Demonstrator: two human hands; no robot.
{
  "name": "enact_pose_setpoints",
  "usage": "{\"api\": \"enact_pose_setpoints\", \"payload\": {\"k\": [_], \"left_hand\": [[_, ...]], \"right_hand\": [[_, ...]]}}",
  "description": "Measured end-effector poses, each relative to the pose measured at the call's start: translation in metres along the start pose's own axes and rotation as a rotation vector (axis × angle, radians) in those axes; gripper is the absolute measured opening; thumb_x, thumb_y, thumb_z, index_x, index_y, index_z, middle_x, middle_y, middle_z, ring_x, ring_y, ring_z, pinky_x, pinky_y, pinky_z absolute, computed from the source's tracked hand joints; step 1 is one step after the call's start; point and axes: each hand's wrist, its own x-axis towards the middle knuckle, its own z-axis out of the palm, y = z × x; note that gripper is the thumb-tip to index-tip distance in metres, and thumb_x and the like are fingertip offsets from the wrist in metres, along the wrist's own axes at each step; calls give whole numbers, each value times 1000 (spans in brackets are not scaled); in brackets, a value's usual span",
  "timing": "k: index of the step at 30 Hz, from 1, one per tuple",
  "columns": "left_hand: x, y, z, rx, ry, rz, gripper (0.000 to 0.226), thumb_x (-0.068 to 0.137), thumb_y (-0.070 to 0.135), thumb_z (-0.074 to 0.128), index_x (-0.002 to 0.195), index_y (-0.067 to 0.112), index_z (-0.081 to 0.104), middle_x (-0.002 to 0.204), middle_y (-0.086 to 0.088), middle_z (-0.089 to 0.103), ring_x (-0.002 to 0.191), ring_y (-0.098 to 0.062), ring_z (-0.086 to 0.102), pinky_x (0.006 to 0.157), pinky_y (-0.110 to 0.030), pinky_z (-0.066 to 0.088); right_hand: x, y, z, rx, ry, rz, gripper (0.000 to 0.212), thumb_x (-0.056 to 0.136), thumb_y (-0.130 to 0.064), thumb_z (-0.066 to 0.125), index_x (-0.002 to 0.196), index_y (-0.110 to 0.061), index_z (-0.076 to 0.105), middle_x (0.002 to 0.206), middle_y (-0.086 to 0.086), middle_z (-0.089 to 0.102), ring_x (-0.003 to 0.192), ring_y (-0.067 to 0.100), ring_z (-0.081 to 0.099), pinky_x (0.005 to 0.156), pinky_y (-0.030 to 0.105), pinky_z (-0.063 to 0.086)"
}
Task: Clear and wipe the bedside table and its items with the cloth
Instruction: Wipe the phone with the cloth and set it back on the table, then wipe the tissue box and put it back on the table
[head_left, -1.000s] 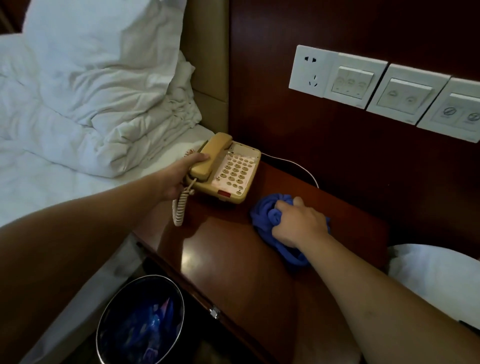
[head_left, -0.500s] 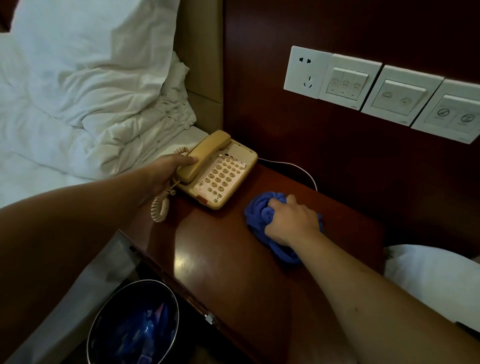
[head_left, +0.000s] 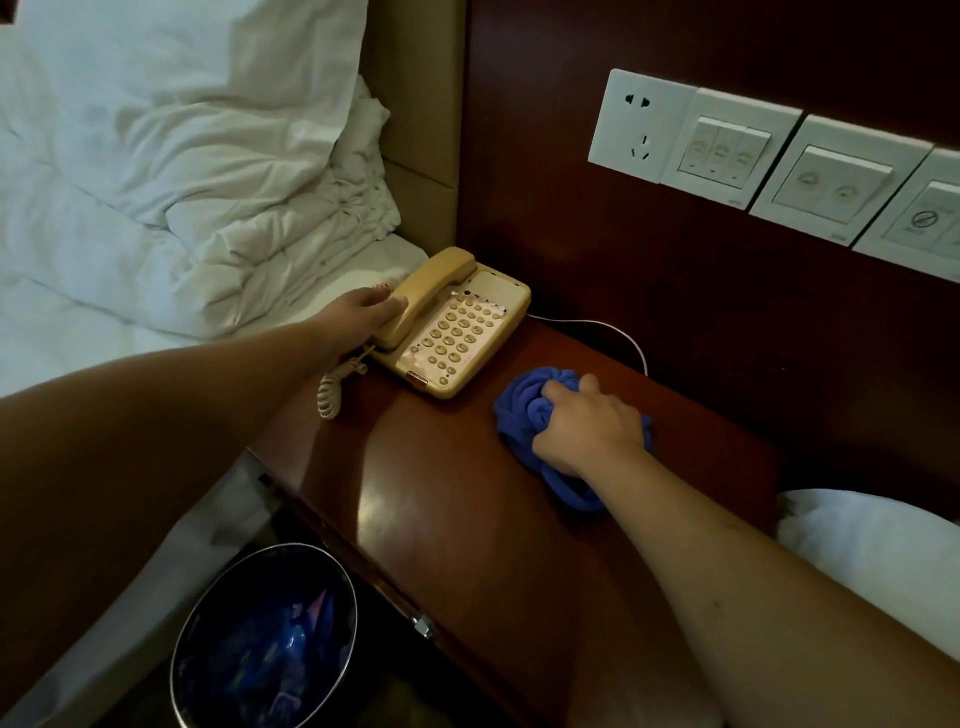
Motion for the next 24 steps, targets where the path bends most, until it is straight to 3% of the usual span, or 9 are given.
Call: {"api": "enact_pose_setpoints", "payload": {"k": [4, 8, 9, 11, 13, 15, 18, 24], "left_hand": [[-9, 11, 1, 180, 121, 37, 64, 91, 62, 64, 141, 22, 59, 131, -2, 62, 105, -20, 63, 82, -32, 51], [-30, 18, 3, 272, 172, 39, 66, 94, 54, 63, 148, 20, 46, 128, 3, 61, 91, -17, 63, 69, -34, 54], [-38, 16, 5, 332, 166, 44, 67, 94, 53, 62, 149, 21, 43, 128, 1, 61, 94, -20, 65, 71, -37, 57], [-56, 10, 11, 478, 163, 76, 67, 92, 51, 64, 149, 22, 43, 140, -7, 56, 117, -28, 61, 93, -44, 55], [-79, -1, 19, 529, 144, 112, 65, 92, 48, 66, 148, 24, 43, 157, -10, 37, 142, -32, 39, 113, -49, 39], [-111, -9, 24, 553, 123, 155, 73, 92, 48, 67, 154, 26, 36, 167, -8, 17, 154, -33, 15, 122, -51, 24], [-161, -12, 31, 596, 97, 238, 80, 91, 48, 67, 159, 25, 31, 170, -7, 9, 157, -31, 0, 127, -51, 14], [-276, 9, 65, 646, -153, 274, 74, 94, 43, 66, 157, 22, 34, 168, -7, 16, 155, -37, 16, 125, -49, 22]], "right_hand": [[-1, 1, 3, -3, 0, 13, 61, 86, -44, 57, 143, -30, 37, 135, 10, 40, 115, 35, 51, 81, 40, 43], [-7, 1, 2, 12, -17, 22, 62, 86, -45, 59, 142, -32, 35, 139, 10, 36, 120, 36, 49, 82, 41, 44], [-11, 2, 2, 16, -25, 24, 63, 86, -44, 60, 143, -32, 35, 142, 10, 34, 122, 36, 48, 84, 41, 45], [-20, 3, 5, 31, -48, 27, 66, 86, -43, 62, 144, -33, 33, 149, 10, 29, 126, 37, 46, 87, 42, 48], [-35, 3, 8, 46, -75, 25, 67, 86, -41, 63, 145, -33, 33, 151, 10, 27, 126, 37, 46, 86, 42, 48], [-58, 1, 8, 78, -100, 12, 63, 86, -36, 64, 143, -33, 36, 148, 9, 30, 119, 34, 51, 81, 39, 48], [-100, 8, 0, 155, -100, 17, 56, 87, -29, 64, 137, -35, 42, 139, 6, 38, 100, 28, 56, 75, 38, 49], [-195, 52, -47, 309, 4, 63, 46, 82, -27, 67, 123, -41, 48, 124, 2, 43, 89, 26, 56, 73, 36, 50]]}}
